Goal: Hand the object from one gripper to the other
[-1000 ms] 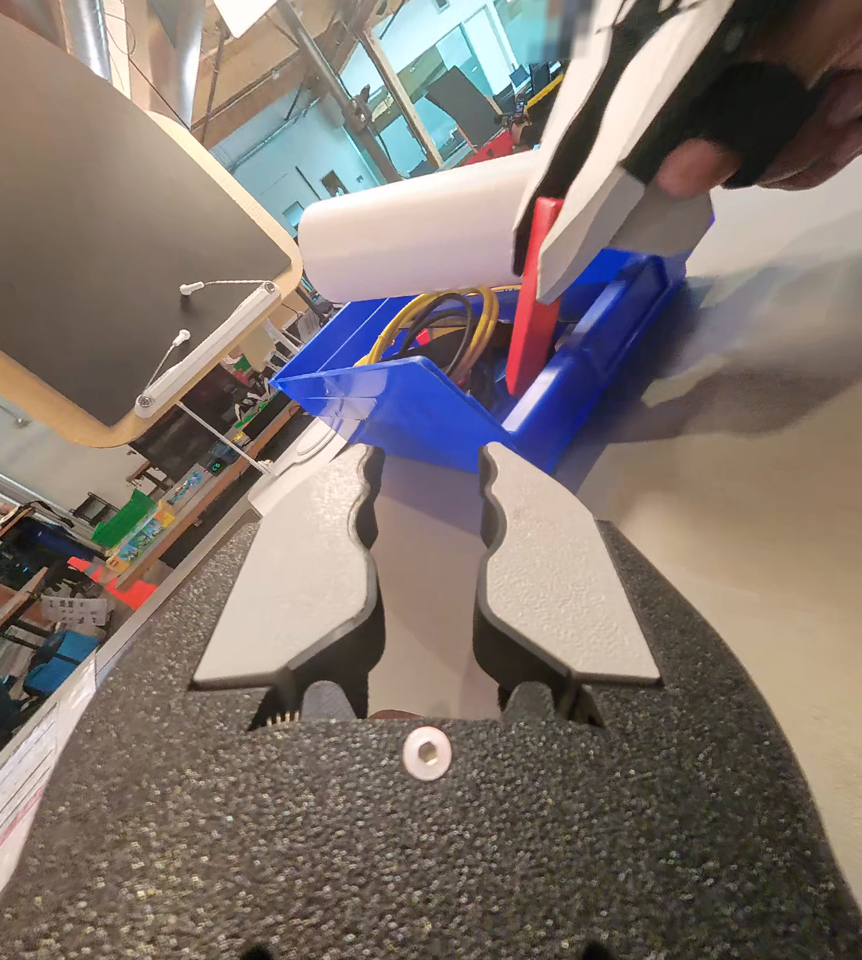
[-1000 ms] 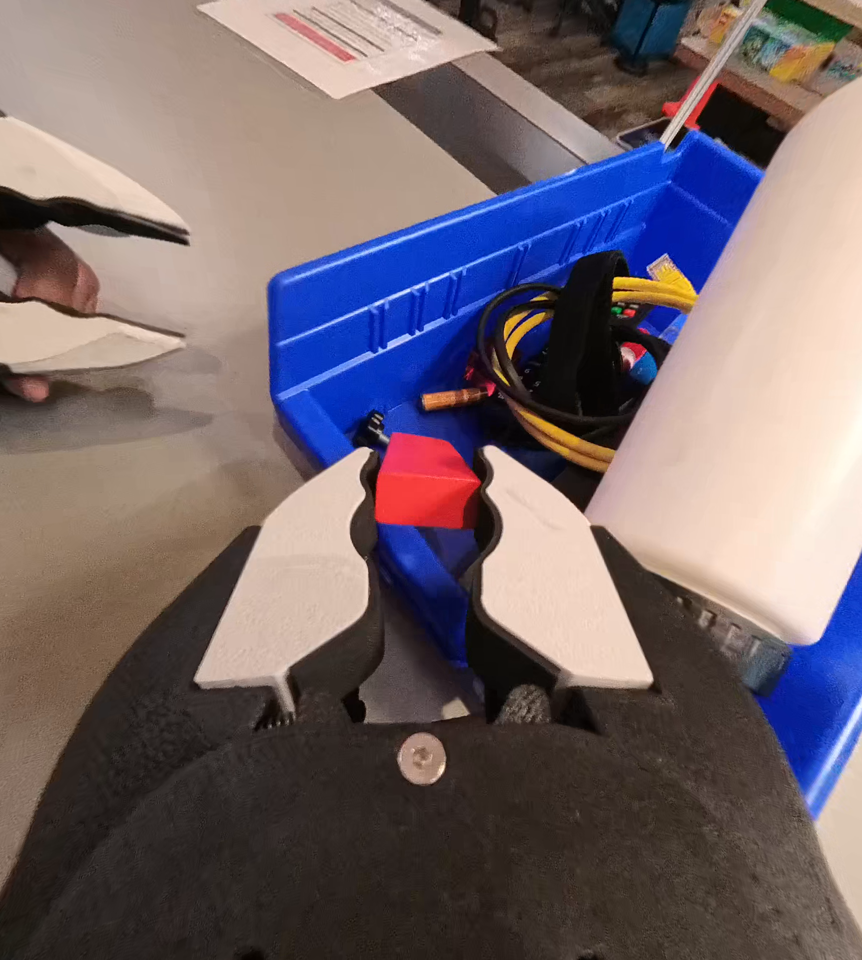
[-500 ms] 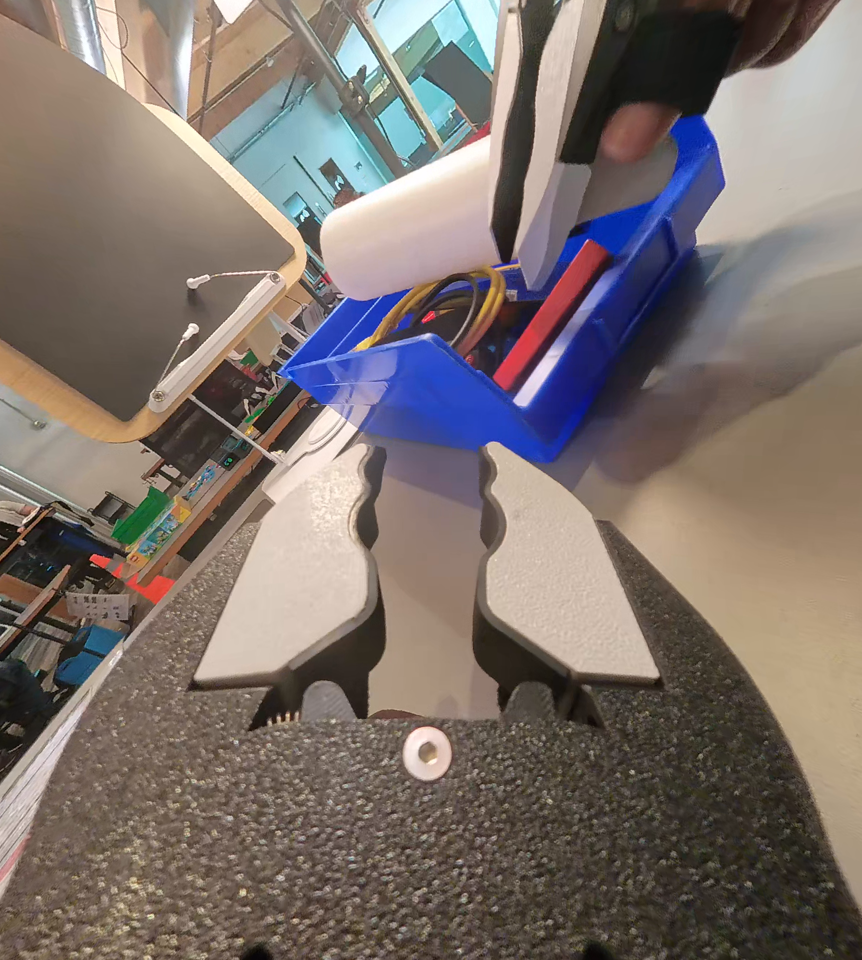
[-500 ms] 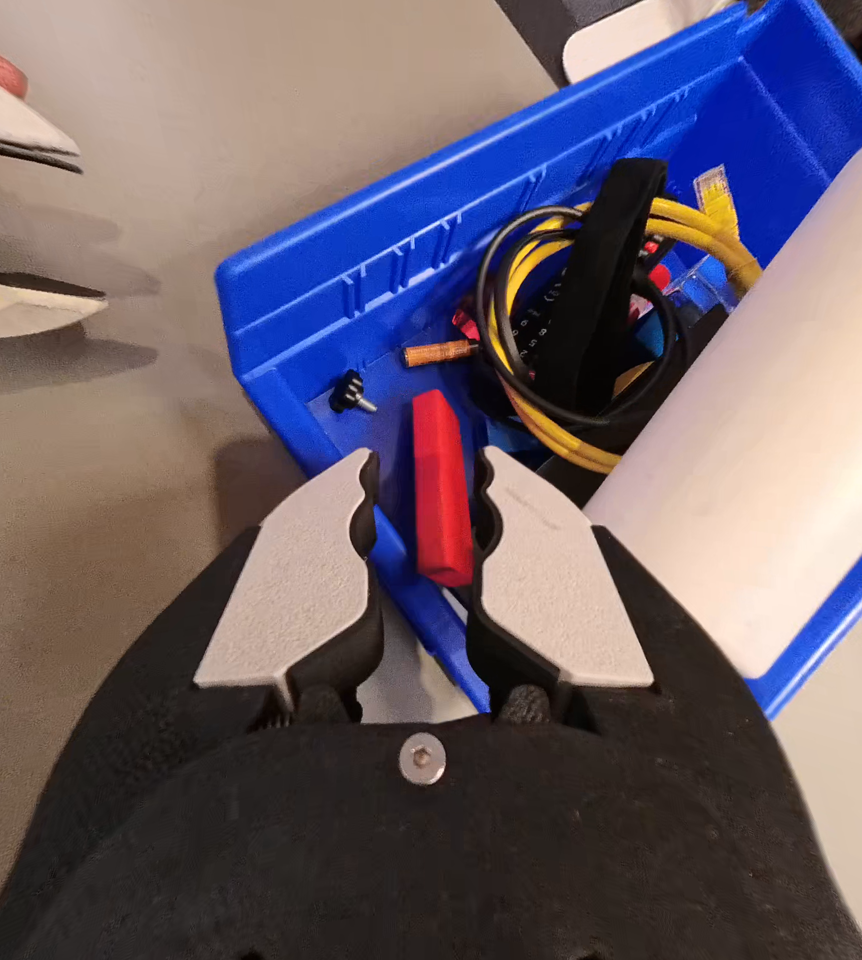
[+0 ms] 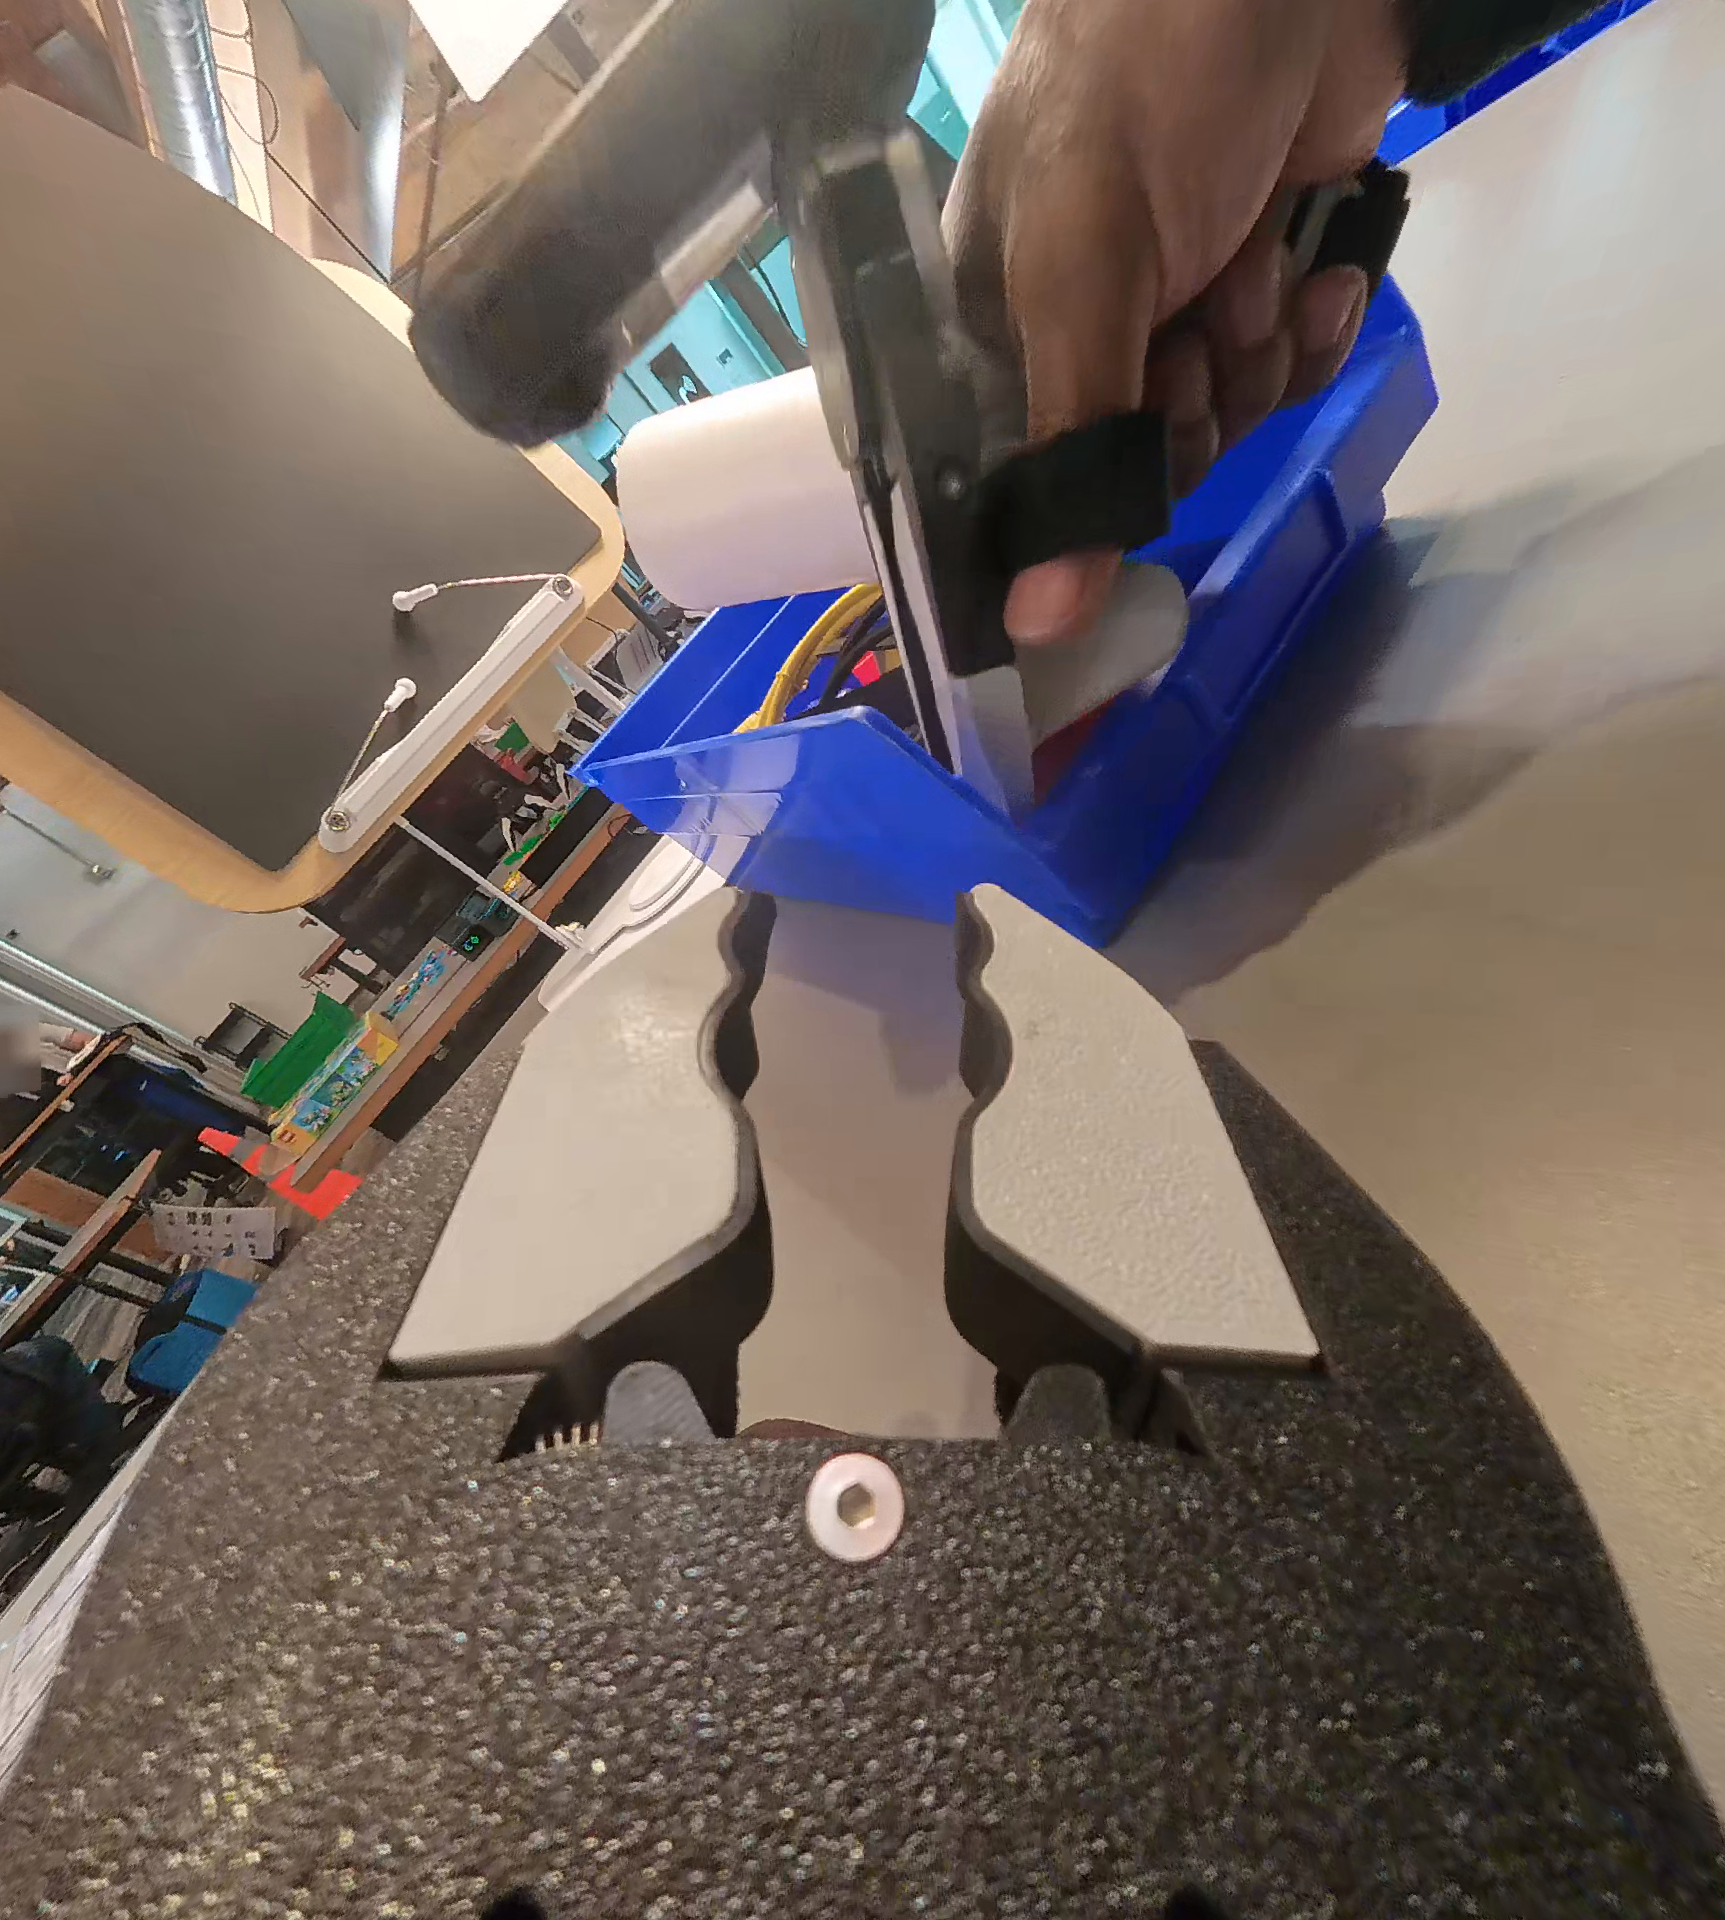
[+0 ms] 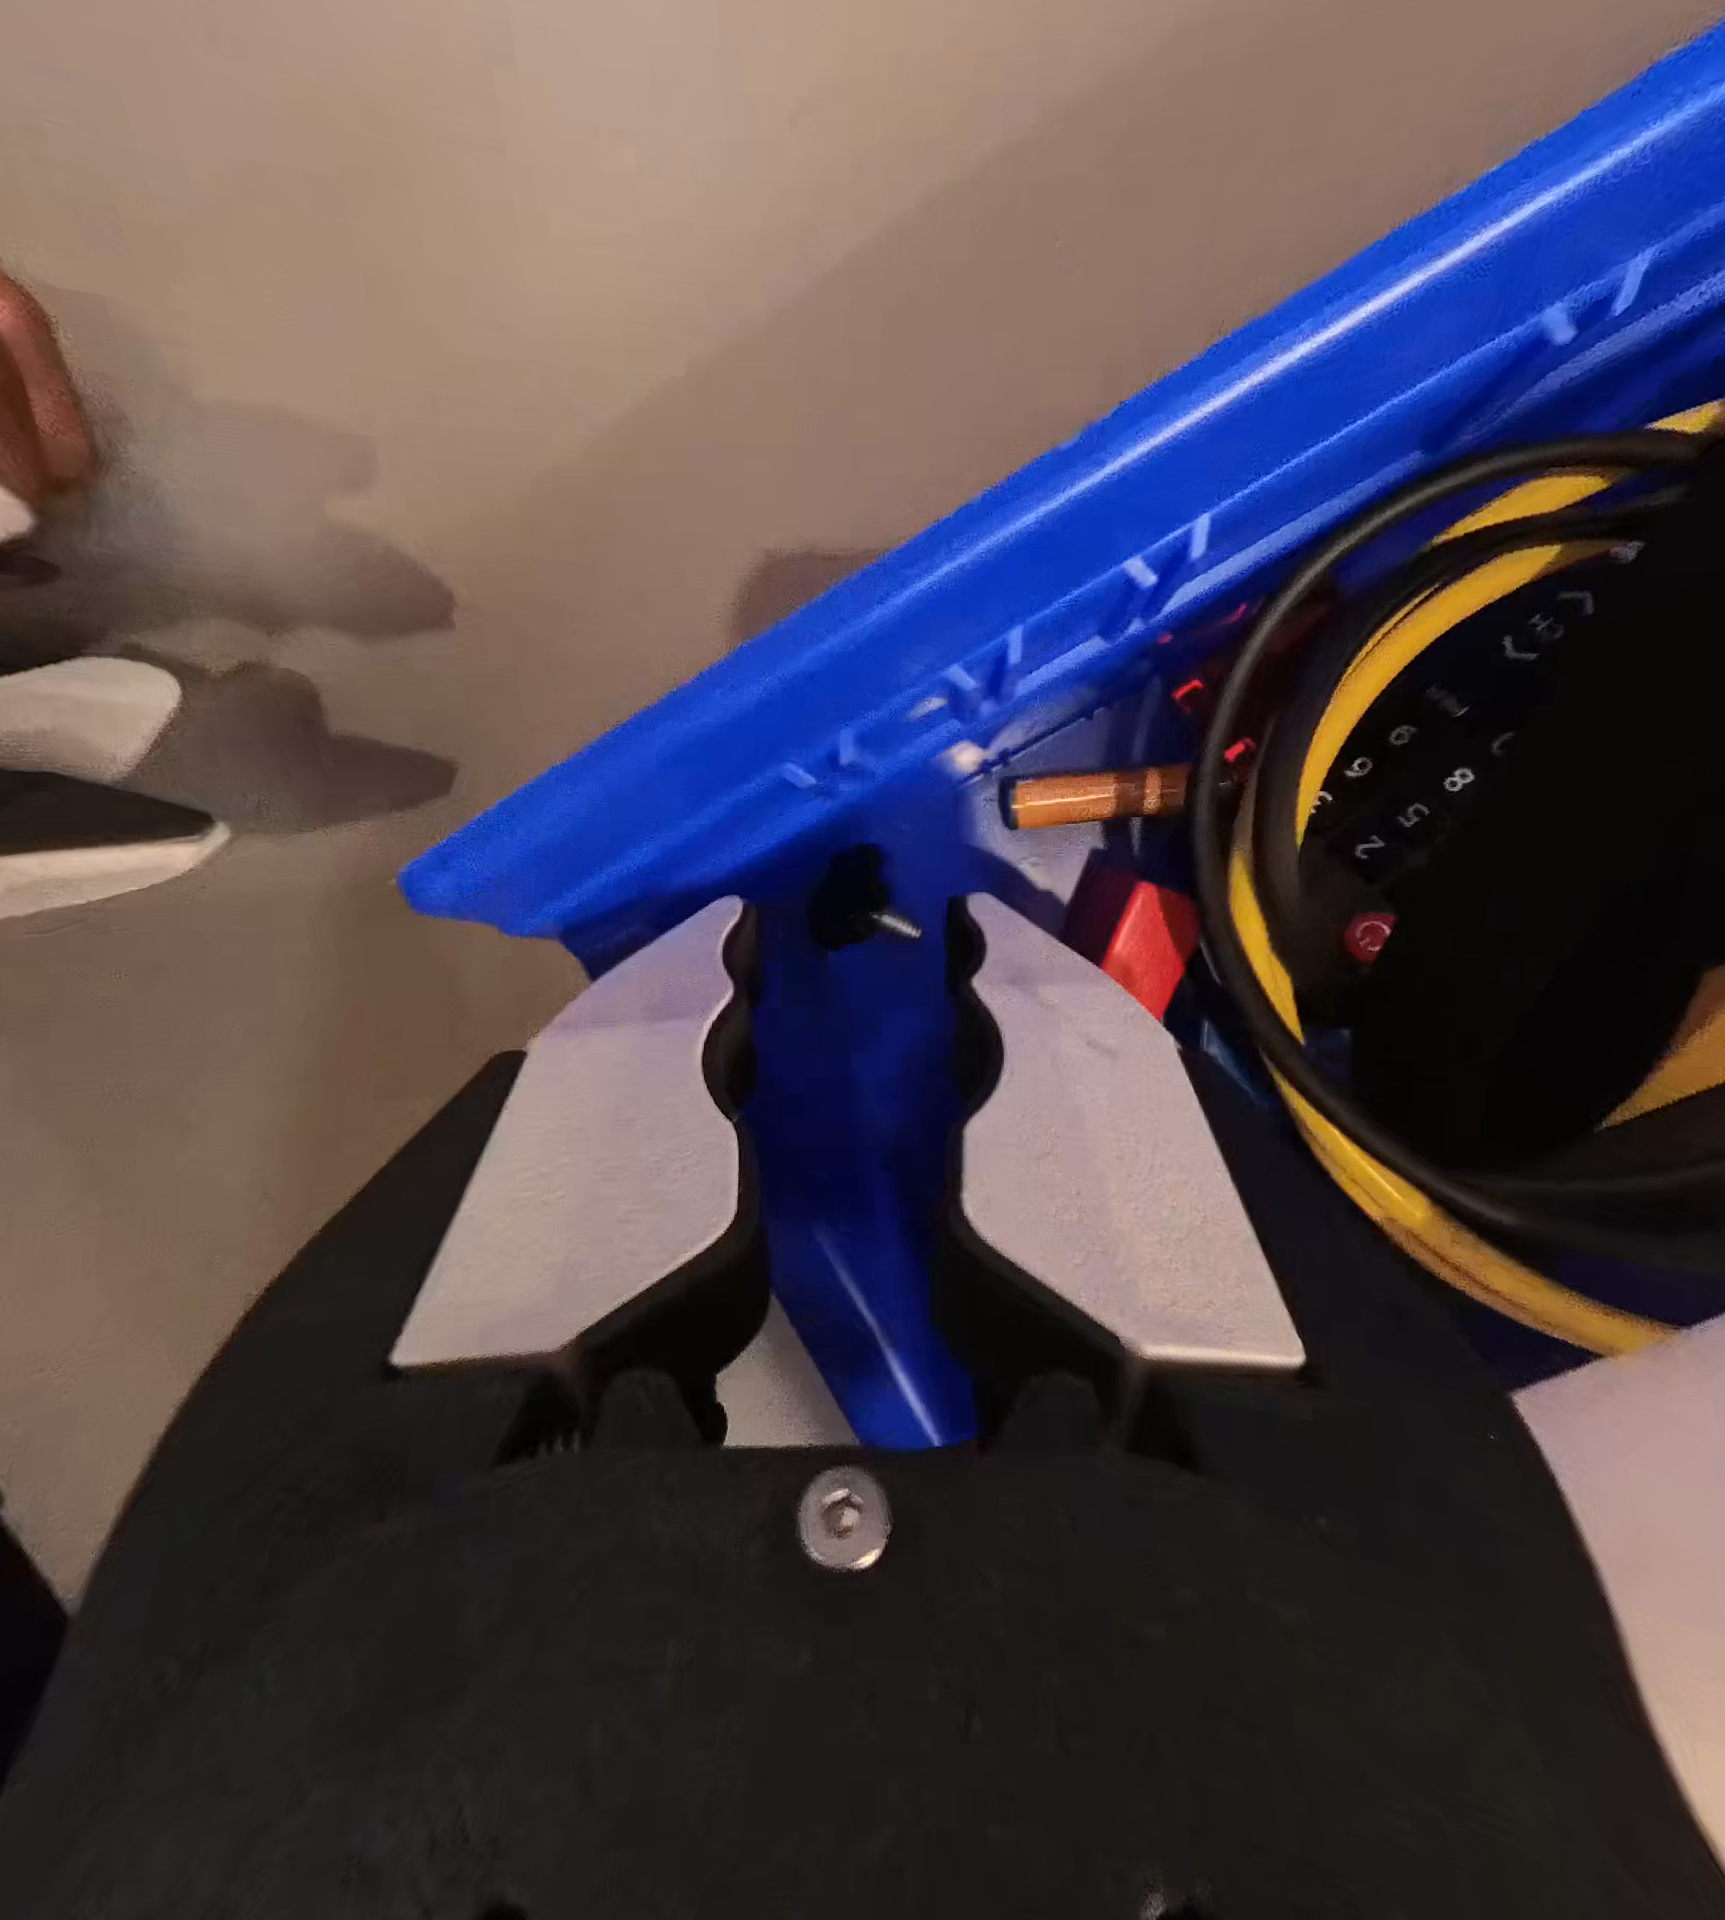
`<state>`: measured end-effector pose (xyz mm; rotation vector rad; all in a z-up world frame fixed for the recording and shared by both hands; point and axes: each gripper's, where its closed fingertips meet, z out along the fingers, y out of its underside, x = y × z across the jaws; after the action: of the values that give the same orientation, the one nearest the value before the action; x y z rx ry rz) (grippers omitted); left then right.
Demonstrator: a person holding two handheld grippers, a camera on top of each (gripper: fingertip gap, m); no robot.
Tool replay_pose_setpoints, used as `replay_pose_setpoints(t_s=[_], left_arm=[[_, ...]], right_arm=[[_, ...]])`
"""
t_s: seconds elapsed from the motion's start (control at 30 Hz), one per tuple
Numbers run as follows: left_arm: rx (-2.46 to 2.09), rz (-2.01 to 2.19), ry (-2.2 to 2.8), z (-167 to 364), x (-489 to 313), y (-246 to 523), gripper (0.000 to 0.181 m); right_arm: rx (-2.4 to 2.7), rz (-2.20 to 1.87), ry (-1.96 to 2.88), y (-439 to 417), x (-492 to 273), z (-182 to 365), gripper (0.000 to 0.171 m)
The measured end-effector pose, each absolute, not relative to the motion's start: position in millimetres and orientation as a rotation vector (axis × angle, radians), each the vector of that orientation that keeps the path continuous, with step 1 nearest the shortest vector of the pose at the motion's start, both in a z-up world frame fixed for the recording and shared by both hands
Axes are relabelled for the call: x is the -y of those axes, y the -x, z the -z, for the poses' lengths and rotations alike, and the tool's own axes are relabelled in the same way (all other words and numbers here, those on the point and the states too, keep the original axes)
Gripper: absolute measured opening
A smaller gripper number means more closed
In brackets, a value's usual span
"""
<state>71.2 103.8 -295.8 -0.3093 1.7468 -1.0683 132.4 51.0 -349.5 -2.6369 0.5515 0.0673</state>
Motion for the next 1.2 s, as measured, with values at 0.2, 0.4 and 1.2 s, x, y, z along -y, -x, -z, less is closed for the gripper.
replay_pose_setpoints(t_s=[0.2, 0.4, 1.2], left_arm=[[-1.721, 1.077, 0.302, 288.0, -103.7, -68.8, 0.036], [-1.686, 1.072, 0.286, 279.2, -104.7, -66.3, 0.036], [-1.686, 1.11, 0.378, 289.9, -99.9, -74.7, 0.03]], right_arm=[[-0.608, -0.168, 2.744, -140.4, -46.7, 362.7, 0.036], [-0.507, -0.045, 2.791, -133.7, -50.9, 360.7, 0.029], [-0.462, 0.212, 2.246, -131.7, -17.5, 317.5, 0.0]])
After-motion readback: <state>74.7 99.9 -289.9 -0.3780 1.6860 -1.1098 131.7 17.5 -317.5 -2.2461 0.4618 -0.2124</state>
